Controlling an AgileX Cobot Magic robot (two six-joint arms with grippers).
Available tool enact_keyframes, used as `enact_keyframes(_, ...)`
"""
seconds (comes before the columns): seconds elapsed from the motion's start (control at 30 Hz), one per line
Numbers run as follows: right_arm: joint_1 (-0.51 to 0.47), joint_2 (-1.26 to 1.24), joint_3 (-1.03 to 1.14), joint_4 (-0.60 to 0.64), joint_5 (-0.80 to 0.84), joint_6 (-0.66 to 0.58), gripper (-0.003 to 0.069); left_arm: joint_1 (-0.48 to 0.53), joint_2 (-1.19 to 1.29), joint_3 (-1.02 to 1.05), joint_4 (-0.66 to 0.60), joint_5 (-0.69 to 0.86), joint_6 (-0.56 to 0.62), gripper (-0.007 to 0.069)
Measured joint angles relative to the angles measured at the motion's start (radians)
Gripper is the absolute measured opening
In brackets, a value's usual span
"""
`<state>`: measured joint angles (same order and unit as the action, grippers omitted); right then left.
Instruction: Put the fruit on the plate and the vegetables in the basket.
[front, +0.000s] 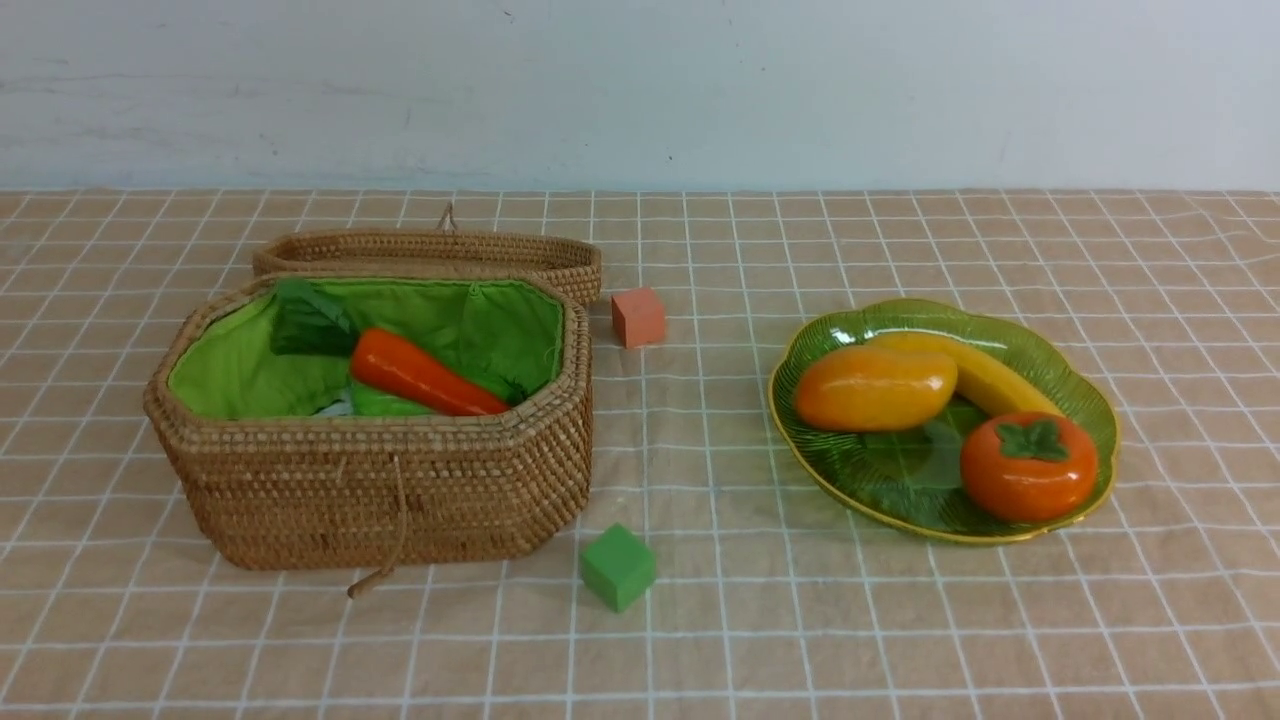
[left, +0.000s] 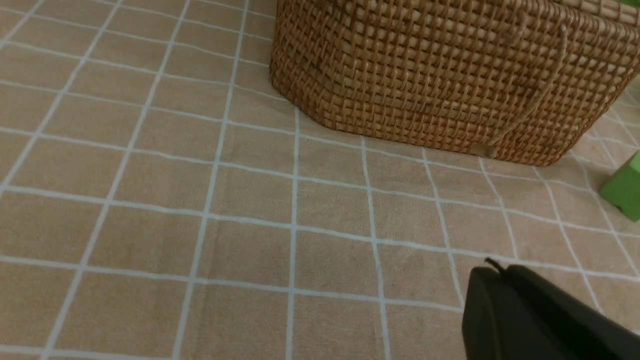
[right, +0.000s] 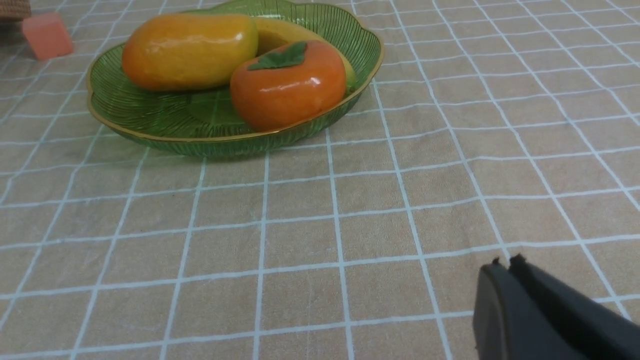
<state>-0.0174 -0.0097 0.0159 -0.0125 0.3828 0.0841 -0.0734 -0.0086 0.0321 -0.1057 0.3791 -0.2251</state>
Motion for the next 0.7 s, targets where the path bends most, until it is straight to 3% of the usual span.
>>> enact_keyframes(0.7,0.0,0.0,0.0,0.0,0.0,0.0,0.0027,0.0,0.0,0.0,0.0,-0.004,-0.033,-0.0013)
